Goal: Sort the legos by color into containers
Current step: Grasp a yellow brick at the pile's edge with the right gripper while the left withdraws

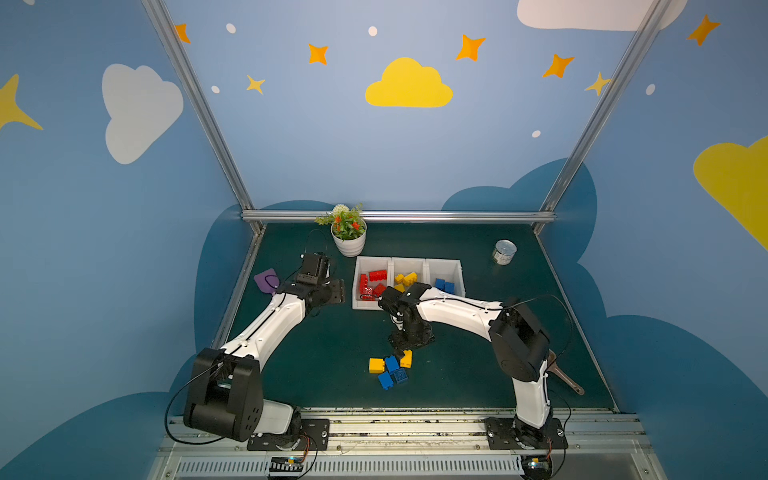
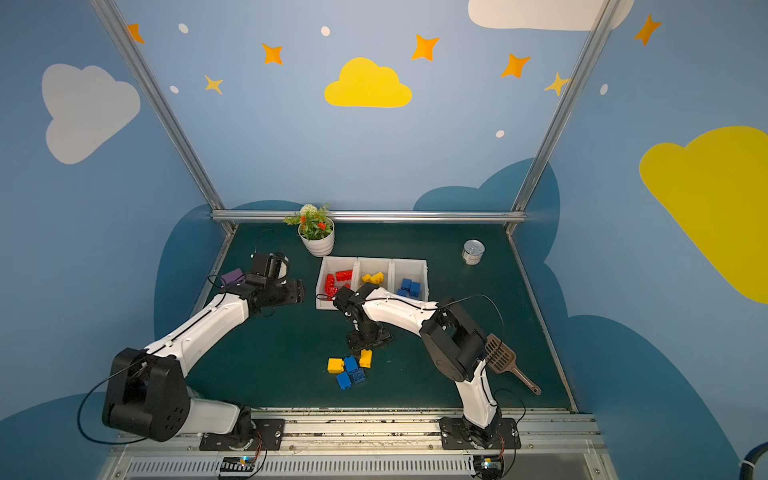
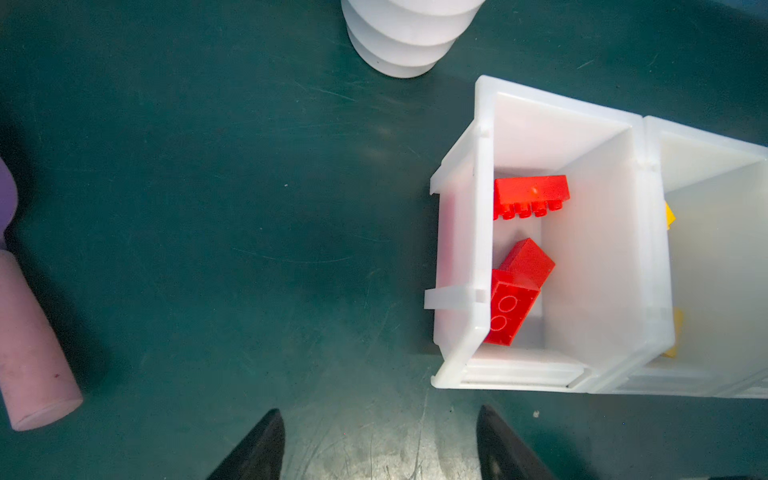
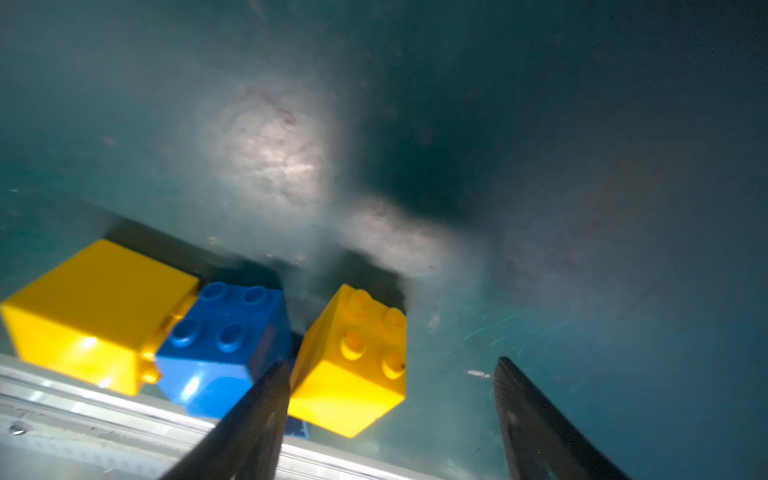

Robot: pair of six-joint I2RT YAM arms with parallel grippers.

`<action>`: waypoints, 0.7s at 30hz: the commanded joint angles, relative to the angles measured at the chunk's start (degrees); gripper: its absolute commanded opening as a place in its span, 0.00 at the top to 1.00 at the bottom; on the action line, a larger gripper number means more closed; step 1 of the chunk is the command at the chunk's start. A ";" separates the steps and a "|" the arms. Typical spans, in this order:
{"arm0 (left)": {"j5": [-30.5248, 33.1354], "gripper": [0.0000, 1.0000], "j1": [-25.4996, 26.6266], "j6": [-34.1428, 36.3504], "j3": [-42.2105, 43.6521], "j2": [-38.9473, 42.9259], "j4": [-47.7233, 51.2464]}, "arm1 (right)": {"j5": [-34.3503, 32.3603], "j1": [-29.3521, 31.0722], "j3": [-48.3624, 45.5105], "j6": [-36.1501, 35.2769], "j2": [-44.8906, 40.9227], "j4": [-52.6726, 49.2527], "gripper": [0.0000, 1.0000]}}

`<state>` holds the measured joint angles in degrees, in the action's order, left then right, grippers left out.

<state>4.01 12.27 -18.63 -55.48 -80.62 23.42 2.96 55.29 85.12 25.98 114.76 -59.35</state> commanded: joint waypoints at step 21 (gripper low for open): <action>-1.11 0.27 -0.24 -1.01 0.73 0.42 -0.33 | 1.31 -0.88 -1.79 0.07 -1.00 0.03 0.82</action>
<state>3.33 12.27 -19.38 -55.35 -80.62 23.24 4.16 54.46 83.40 26.55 114.76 -58.89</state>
